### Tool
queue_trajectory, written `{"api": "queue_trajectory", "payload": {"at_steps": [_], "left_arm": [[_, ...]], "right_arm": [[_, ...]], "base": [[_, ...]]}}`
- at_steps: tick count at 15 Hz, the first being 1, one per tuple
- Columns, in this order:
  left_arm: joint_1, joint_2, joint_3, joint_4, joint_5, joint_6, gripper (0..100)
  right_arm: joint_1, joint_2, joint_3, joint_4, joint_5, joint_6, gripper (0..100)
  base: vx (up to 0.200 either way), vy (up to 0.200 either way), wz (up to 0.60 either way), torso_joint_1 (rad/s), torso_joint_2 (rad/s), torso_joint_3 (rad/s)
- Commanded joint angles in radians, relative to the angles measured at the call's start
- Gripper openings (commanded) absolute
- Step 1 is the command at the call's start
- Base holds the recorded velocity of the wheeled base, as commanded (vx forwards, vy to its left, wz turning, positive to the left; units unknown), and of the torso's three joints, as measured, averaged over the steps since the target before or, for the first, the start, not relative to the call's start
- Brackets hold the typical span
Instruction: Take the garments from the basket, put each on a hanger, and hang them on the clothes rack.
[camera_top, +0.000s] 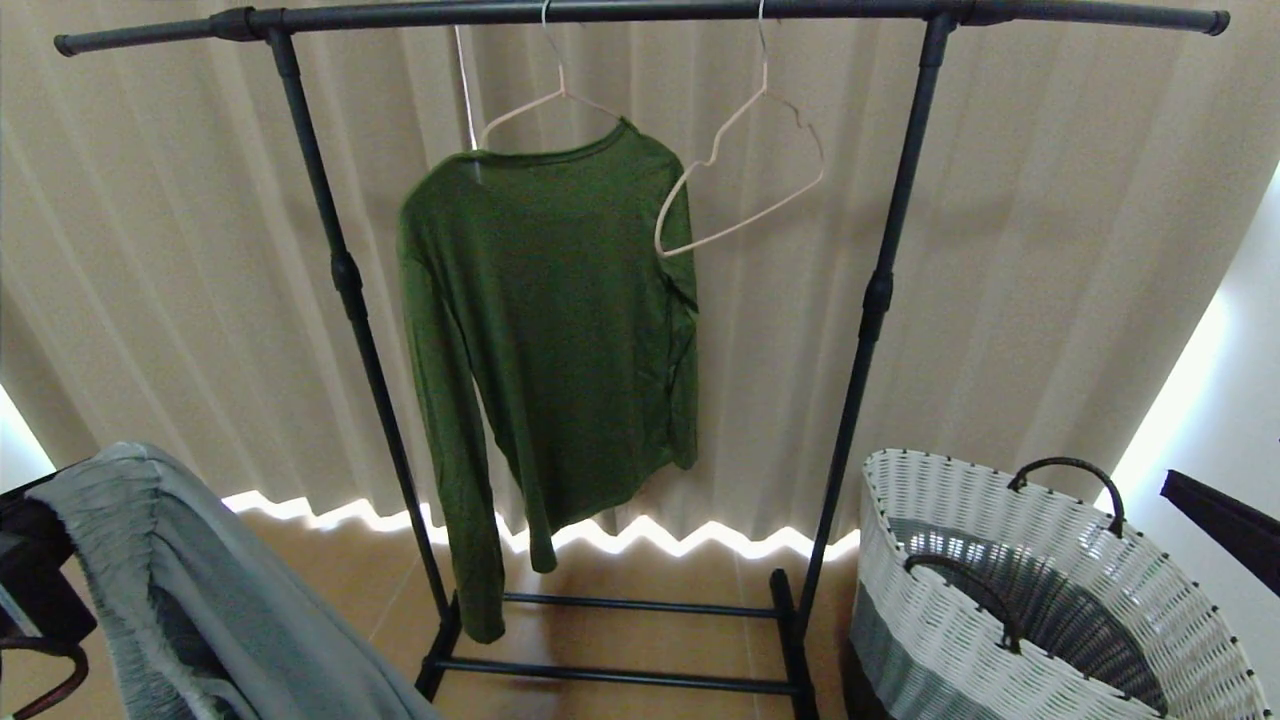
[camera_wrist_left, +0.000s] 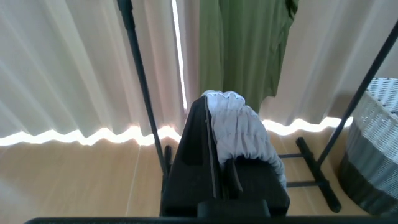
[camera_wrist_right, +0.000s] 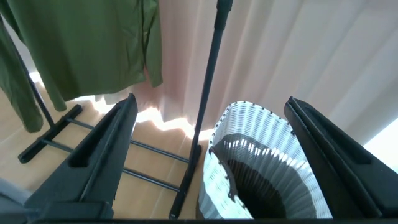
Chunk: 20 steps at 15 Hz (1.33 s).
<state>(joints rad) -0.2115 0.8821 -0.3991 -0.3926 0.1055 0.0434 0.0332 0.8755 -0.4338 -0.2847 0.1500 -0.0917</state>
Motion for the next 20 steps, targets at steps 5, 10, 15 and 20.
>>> {"api": "queue_trajectory", "payload": {"at_steps": [5,10,15,20], "left_arm": [[0.000,0.005,0.010,0.001,0.000,0.000,0],[-0.002,0.011,0.017,0.001,-0.015,0.003,0],[-0.002,0.009,0.028,0.001,-0.041,0.006,0],[-0.002,0.005,0.056,-0.049,-0.041,0.019,0]], "right_arm": [[0.001,0.003,0.004,0.001,-0.001,0.000,100],[0.001,0.007,0.006,0.001,-0.001,0.000,100],[0.001,0.002,0.014,-0.001,-0.001,0.004,100],[-0.001,-0.012,0.024,0.001,-0.004,0.001,100]], "base": [[0.000,0.000,0.00,0.104,-0.45,-0.323],[0.000,0.000,0.00,0.160,-0.46,-0.304],[0.000,0.000,0.00,0.195,-0.47,-0.294],[0.000,0.000,0.00,0.213,-0.50,-0.296]]}}
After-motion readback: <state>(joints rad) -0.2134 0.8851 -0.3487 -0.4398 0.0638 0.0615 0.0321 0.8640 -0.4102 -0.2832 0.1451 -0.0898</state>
